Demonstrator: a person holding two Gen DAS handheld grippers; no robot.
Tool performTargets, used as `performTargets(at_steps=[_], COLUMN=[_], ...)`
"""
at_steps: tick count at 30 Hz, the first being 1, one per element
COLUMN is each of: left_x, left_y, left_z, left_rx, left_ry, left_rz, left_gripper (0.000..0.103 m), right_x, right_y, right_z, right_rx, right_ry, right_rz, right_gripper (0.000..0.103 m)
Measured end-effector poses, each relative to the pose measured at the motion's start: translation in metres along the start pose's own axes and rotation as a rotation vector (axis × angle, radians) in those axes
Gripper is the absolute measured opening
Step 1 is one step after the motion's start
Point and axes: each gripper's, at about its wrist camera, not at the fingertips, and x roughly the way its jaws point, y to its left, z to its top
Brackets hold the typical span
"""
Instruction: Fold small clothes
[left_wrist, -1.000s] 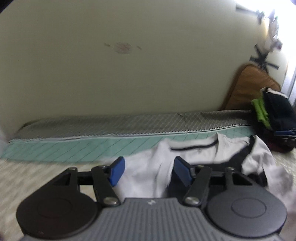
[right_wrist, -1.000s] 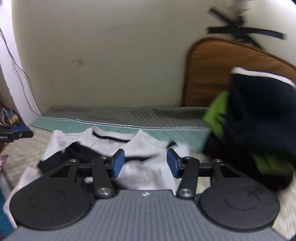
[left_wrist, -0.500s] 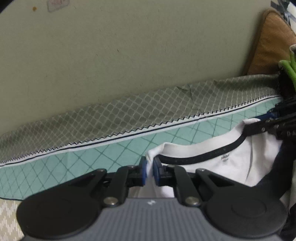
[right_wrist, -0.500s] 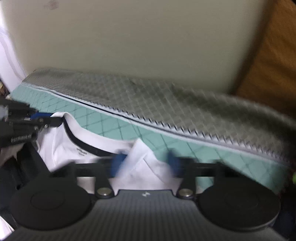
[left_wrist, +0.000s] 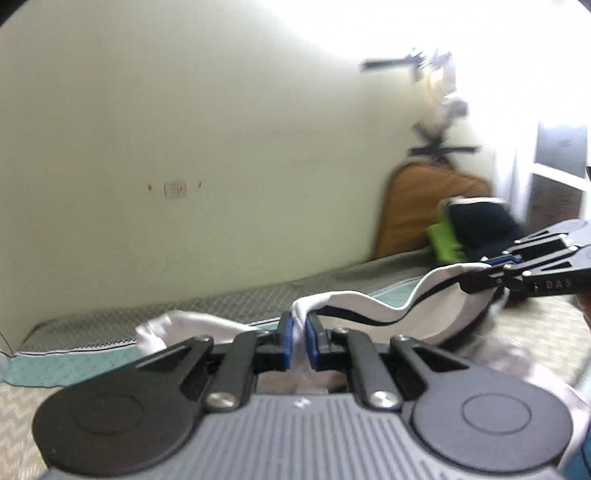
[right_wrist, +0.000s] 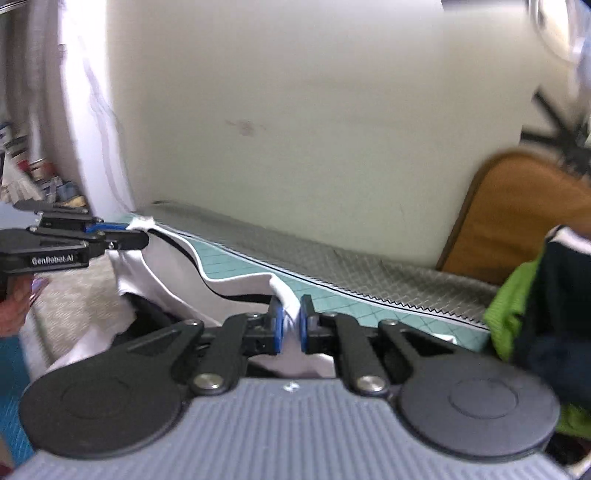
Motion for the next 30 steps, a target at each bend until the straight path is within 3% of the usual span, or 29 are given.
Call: performTargets(at_steps=[3, 6, 8, 12, 13, 15, 16, 19, 23, 25, 26, 28, 30], left_x=[-0.051, -0.072, -0.070, -0.045, -0.045, -0.058, -0.071, -0.104, -0.103, -0.082, -0.068, -0.040, -0.010], left_y=[-0.018, -0.030, -0.036, -0.036, -0.033, -0.027, -0.023, -0.009, 0.013, 0.013, 0.009, 0.003, -0.010], left_z=[-0.034, -0.072, -0.102, -0.147, -0.151, -0.149, -0.148, -0.135, -0.106, -0.095, -0.091, -0.090, -0.093], left_rx=[0.014, -0.005, -0.057, -0.152, -0.179, -0.188, -0.180, -0.179, -0.290, -0.316, -0.310, -0.285, -0.238], left_ry=[-0.033, 0.009, 0.080, 0.266, 0.277, 0.256, 0.221, 0.085, -0.028, -0.037, -0.031, 0.013, 0.077], left_rz=[-0.037, -0.075, -0.097, -0.085, -0.097, -0.131, -0.158, -0.184, -0.175, -0.189, -0.192, -0.194, -0.183], left_gripper=[0.008, 0.009, 0.010, 0.013, 0.014, 0.030, 0.033, 0.042, 0.038, 0.028, 0.020, 0.017, 0.017], right_x=[-0.050, -0.076, -0.078, -0.054, -0.060, -0.073, -0.084, -0.106, -0.091, -0.064, -0.052, -0.025, -0.011], right_y=[0.028, 0.054, 0.067, 0.070, 0.069, 0.064, 0.062, 0.055, 0.053, 0.066, 0.078, 0.090, 0.081], right_z=[-0.031, -0.077, -0.113, -0.165, -0.168, -0.160, -0.154, -0.135, -0.110, -0.101, -0.099, -0.098, -0.110], right_rx=[-0.018, -0.021, -0.010, 0.139, 0.160, 0.189, 0.191, 0.175, 0.212, 0.201, 0.180, 0.135, 0.093], right_ry=[-0.023, 0.010, 0.044, 0.154, 0.116, 0.108, 0.067, -0.027, -0.107, -0.100, -0.089, -0.024, 0.028], right_rz=[0.022, 0.024, 0.016, 0.005, 0.004, 0.040, 0.062, 0.069, 0.072, 0.082, 0.100, 0.100, -0.007], right_gripper=[0.012, 0.012, 0.012, 0.016, 0.021, 0.033, 0.040, 0.044, 0.045, 0.045, 0.045, 0.044, 0.043])
